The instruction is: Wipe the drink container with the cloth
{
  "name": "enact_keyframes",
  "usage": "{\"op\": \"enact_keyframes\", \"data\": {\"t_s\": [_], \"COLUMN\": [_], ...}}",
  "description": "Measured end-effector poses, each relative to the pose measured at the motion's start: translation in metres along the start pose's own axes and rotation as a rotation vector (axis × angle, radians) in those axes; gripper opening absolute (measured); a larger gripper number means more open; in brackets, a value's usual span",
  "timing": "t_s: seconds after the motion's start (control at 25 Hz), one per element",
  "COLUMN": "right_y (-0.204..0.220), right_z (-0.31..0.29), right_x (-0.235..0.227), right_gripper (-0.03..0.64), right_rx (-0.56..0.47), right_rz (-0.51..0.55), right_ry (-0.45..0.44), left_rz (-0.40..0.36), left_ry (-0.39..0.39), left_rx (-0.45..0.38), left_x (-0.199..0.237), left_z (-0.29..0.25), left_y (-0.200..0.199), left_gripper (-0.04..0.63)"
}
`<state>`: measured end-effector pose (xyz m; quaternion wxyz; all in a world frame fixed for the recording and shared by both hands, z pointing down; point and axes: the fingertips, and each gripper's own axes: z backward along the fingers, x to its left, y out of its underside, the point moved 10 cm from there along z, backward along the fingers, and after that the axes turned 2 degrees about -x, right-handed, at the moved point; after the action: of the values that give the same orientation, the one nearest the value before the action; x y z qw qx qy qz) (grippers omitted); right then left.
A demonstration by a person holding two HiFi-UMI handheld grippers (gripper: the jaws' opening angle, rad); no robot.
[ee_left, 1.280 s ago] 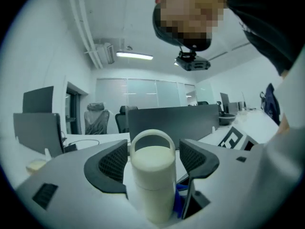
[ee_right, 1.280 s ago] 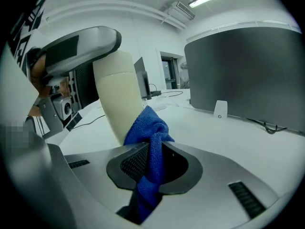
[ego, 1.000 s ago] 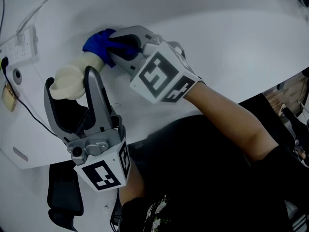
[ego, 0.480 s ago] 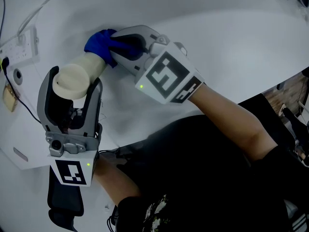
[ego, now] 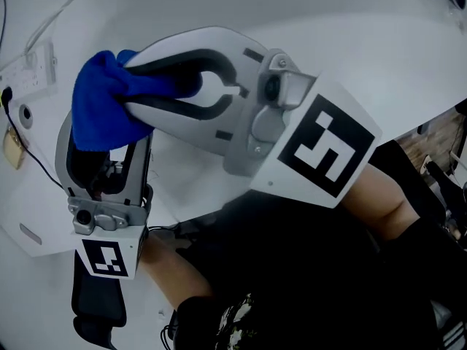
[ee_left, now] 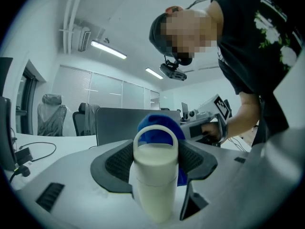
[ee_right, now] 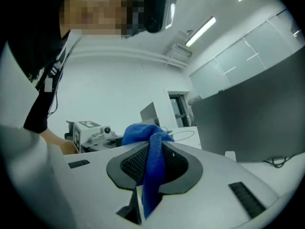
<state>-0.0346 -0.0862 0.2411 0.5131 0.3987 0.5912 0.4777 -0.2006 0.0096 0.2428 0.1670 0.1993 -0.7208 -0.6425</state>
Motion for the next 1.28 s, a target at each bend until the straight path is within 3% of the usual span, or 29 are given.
{"op": "enact_keyframes", "data": {"t_s": [0.16, 0.36, 0.56, 0.72, 0.84, 0.92, 1.28], "right_y": [0.047, 0.104, 0.104, 0.104, 0.105, 0.106, 0.106], "right_z": [-0.008, -0.015, -0.017, -0.018, -0.018, -0.019, -0.019], "right_x": [-0.007, -0.011, -0.013, -0.012, -0.012, -0.012, -0.011], "right_gripper": [0.052, 0.052, 0.053, 0.054, 0.055, 0.055, 0.055], "right_rx": [0.266, 0.506, 0.51, 0.505, 0.508, 0.507, 0.501], "right_rz": [-0.051, 0.089, 0.081, 0.083, 0.093, 0.097, 0.095], "right_ry": [0.099, 0.103, 0.097, 0.094, 0.095, 0.094, 0.104], "left_rz": [0.007, 0.019, -0.023, -0.101, -0.055, -0.038, 0.019], "left_ry": [0.004, 0.009, -0.033, -0.221, -0.404, -0.475, -0.619], "left_rx": [-0.012, -0.023, 0.014, 0.122, 0.118, 0.11, 0.095], "left_x": [0.0, 0.001, -0.001, -0.024, -0.038, -0.041, -0.045], "left_z": [0.001, 0.0, -0.001, -0.003, -0.006, -0.008, -0.004], "left_y": [0.0, 0.002, 0.001, -0.006, -0.009, -0.009, -0.014], "left_gripper": [0.281, 0.281, 0.281, 0.296, 0.305, 0.305, 0.31]}}
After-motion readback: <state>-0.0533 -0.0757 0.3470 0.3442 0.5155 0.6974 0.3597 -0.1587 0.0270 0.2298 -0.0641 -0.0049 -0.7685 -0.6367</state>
